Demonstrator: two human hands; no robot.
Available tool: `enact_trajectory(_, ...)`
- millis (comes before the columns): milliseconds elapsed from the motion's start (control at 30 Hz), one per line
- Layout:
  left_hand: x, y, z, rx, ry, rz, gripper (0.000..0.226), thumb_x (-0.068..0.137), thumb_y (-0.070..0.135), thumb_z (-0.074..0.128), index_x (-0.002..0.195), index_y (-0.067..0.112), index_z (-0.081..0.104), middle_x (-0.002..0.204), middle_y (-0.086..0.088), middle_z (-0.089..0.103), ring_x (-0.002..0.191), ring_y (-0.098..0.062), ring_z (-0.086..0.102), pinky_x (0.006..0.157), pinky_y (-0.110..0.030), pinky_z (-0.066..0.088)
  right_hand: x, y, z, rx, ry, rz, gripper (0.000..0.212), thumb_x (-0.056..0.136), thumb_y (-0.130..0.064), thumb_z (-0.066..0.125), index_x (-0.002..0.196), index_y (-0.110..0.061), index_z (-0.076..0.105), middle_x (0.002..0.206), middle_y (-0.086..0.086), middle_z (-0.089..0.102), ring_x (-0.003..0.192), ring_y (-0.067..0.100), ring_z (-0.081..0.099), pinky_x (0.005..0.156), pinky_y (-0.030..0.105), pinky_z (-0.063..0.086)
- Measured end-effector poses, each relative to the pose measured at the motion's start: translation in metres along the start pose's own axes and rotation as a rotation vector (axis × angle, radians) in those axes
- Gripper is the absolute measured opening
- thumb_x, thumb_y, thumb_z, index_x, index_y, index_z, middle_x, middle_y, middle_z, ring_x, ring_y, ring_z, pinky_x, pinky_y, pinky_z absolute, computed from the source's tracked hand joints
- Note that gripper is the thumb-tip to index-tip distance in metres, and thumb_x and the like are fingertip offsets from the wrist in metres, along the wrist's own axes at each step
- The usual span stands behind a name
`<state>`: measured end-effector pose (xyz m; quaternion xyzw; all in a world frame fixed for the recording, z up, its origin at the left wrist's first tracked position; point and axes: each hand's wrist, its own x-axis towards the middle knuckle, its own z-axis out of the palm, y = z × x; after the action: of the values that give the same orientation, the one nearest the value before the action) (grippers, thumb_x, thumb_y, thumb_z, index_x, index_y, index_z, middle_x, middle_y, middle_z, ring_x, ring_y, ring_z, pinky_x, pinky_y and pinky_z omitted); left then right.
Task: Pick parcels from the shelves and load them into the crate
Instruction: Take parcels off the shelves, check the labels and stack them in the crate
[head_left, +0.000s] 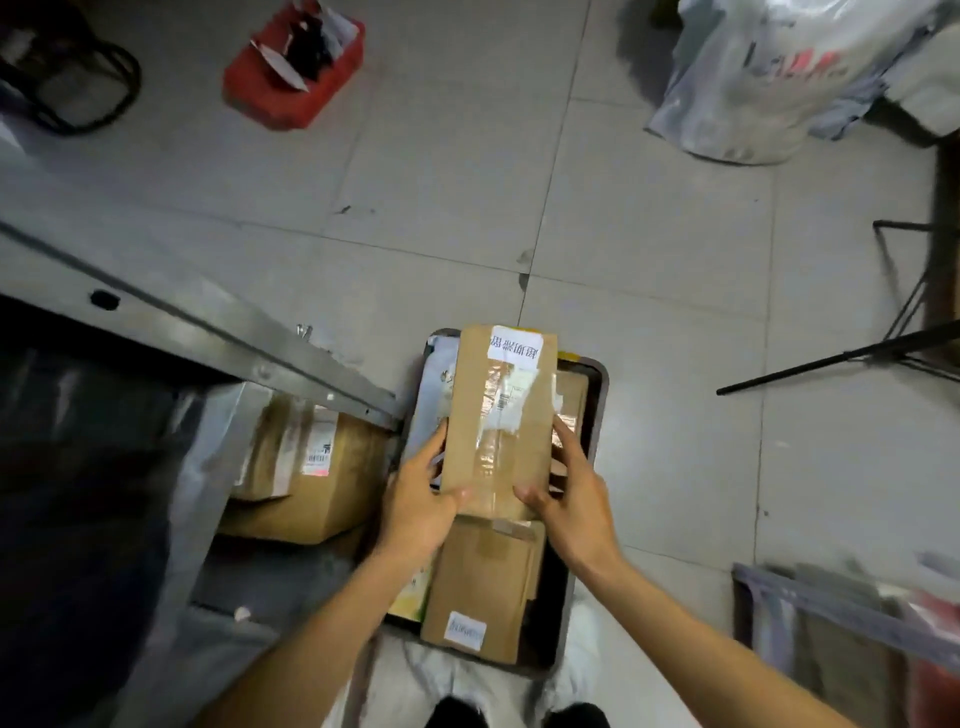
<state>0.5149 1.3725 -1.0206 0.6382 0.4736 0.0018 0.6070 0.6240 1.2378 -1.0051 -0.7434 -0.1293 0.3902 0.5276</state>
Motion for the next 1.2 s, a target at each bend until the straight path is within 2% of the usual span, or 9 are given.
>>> enact_trajectory(67,0.036,-0.032,-0.004,0.039,0.027,-0.018,0.086,0.076,-0.013,0.070,0.132,0.047,0.043,0.111,0.029,0.061,0.108,0.000,0.060,0.083,-0.025,0.056,0.031,0.032,0.021,-0.010,-0.023,0.036,0.098,0.069,-0.064,0.069,0.149,-0.024,0.029,0.137,-0.002,0.052,0.119,0.017,0.056,0.090,0.031,0.056)
enact_trajectory(133,0.069,-0.059,-0.007,0.096,0.054,-0.029,0.084,0.078,-0.006,0.072,0.142,0.038,0.041,0.116,0.020,0.059,0.111,-0.008,0.060,0.089,-0.034,0.055,0.066,0.063,0.043,-0.033,-0.030,0.066,0.080,0.082,-0.032,0.073,0.148,-0.024,0.030,0.137,0.001,0.053,0.123,0.022,0.054,0.095,0.043,0.053)
enact_trajectory(200,0.102,-0.081,-0.010,0.143,0.077,-0.032,0.081,0.079,-0.005,0.071,0.145,0.031,0.041,0.120,0.013,0.060,0.112,-0.012,0.060,0.094,-0.038,0.054,0.100,0.090,0.060,-0.033,-0.035,0.079,0.075,0.086,-0.004,0.069,0.148,-0.023,0.032,0.134,0.002,0.055,0.121,0.023,0.055,0.095,0.044,0.053)
enact_trajectory(267,0.132,-0.098,-0.011,0.167,0.094,-0.019,0.078,0.080,-0.008,0.068,0.146,0.025,0.042,0.125,0.005,0.062,0.113,-0.016,0.060,0.097,-0.041,0.052,0.131,0.111,0.073,-0.066,-0.031,0.063,0.076,0.085,0.002,0.069,0.148,-0.020,0.033,0.130,0.003,0.059,0.115,0.021,0.059,0.092,0.041,0.054)
enact_trajectory(433,0.180,-0.128,0.001,0.353,0.133,0.044,0.078,0.085,-0.008,0.061,0.151,0.021,0.032,0.135,-0.005,0.056,0.122,-0.023,0.054,0.105,-0.039,0.046,0.178,0.154,0.097,-0.105,0.009,0.110,0.080,0.081,0.003,0.072,0.148,-0.018,0.033,0.113,-0.002,0.059,0.101,0.016,0.059,0.083,0.026,0.051)
enact_trajectory(633,0.196,-0.150,0.003,0.502,0.162,0.066,0.082,0.089,-0.004,0.059,0.155,0.022,0.018,0.144,-0.006,0.044,0.131,-0.023,0.043,0.104,-0.026,0.034,0.199,0.176,0.111,-0.172,0.054,0.075,0.080,0.073,0.000,0.079,0.140,-0.016,0.040,0.121,0.006,0.063,0.111,0.024,0.059,0.093,0.039,0.051)
enact_trajectory(800,0.188,-0.138,0.002,0.542,0.141,0.062,0.081,0.089,-0.001,0.061,0.155,0.020,0.018,0.145,-0.006,0.043,0.132,-0.022,0.043,0.104,-0.024,0.032,0.194,0.172,0.103,-0.236,0.022,0.134,0.074,0.075,-0.007,0.080,0.137,-0.012,0.040,0.119,0.009,0.063,0.109,0.026,0.060,0.085,0.031,0.049)
enact_trajectory(967,0.158,-0.098,0.005,0.648,0.110,0.113,0.068,0.093,0.003,0.053,0.153,0.014,0.023,0.152,-0.007,0.035,0.138,-0.024,0.035,0.114,-0.032,0.028,0.176,0.137,0.079,-0.369,0.022,0.187,0.064,0.080,-0.020,0.079,0.130,-0.006,0.041,0.108,0.007,0.056,0.109,0.031,0.056,0.079,0.033,0.044)
enact_trajectory(1200,0.086,0.016,-0.004,0.760,-0.022,0.158,0.053,0.089,0.012,0.062,0.140,0.015,0.048,0.138,-0.009,0.052,0.125,-0.026,0.049,0.107,-0.038,0.040,0.120,0.011,0.007,-0.802,-0.184,0.057,0.065,0.081,-0.031,0.076,0.133,-0.007,0.046,0.131,0.016,0.055,0.119,0.032,0.053,0.086,0.035,0.043)
